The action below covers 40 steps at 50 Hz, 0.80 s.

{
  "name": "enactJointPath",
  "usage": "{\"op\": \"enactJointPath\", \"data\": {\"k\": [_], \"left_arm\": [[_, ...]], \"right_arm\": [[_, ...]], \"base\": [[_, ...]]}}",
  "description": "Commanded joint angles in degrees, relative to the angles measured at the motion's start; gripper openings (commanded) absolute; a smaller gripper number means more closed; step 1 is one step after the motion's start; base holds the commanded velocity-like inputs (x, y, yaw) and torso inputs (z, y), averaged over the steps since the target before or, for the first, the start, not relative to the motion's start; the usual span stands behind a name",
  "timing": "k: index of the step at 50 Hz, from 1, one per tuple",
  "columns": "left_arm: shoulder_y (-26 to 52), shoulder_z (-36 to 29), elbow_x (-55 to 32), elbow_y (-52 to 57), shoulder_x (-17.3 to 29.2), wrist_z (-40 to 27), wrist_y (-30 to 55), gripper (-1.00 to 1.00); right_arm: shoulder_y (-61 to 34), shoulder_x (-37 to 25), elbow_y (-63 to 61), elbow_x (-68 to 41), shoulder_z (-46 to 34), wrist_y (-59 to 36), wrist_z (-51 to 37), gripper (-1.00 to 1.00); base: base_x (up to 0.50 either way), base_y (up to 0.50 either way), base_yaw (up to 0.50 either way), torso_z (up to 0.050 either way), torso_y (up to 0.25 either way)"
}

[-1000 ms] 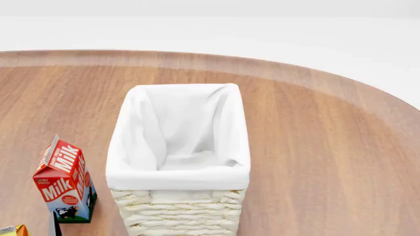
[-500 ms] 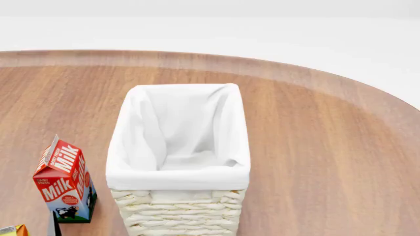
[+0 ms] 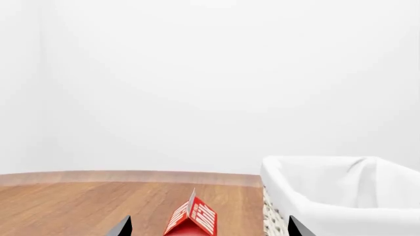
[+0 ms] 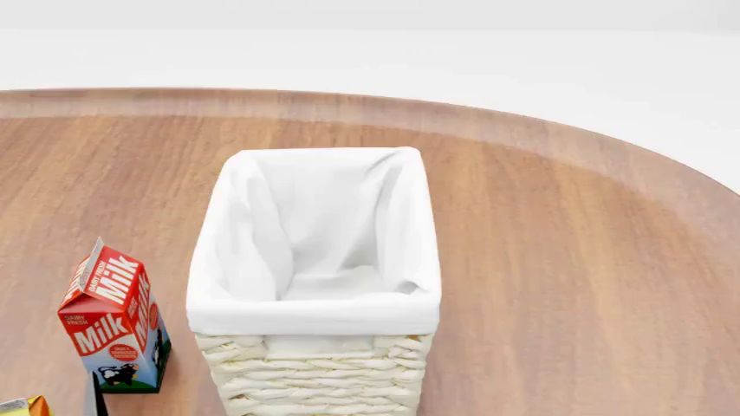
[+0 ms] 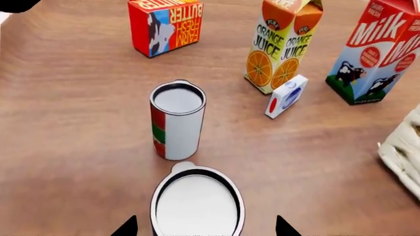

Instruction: Pick up the alphabet soup, and put it in the basket.

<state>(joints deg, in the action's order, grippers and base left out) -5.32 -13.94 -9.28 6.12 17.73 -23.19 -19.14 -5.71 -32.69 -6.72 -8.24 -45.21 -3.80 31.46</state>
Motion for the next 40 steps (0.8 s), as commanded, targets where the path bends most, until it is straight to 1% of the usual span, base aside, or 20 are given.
{"op": "enactJointPath", "data": {"k": [1,40], "left_arm": [[-0.3,-0.2,0.1,0.7,0.2,-0.4,0.2,1.00],[0.0,-0.7,-0.2,0.4,0.6,-0.8,0.2,1.00]], "right_arm": [[-1.0,1.2,1.8,0.7,-0.8,-0.8,0.1,1.00],[-3.2,4.7,6.0,4.7,-4.1,-3.2,-1.0,1.00]], "base": [[0.00,0.00,0.00,0.000,0.000],[0.00,0.00,0.00,0.000,0.000]]}}
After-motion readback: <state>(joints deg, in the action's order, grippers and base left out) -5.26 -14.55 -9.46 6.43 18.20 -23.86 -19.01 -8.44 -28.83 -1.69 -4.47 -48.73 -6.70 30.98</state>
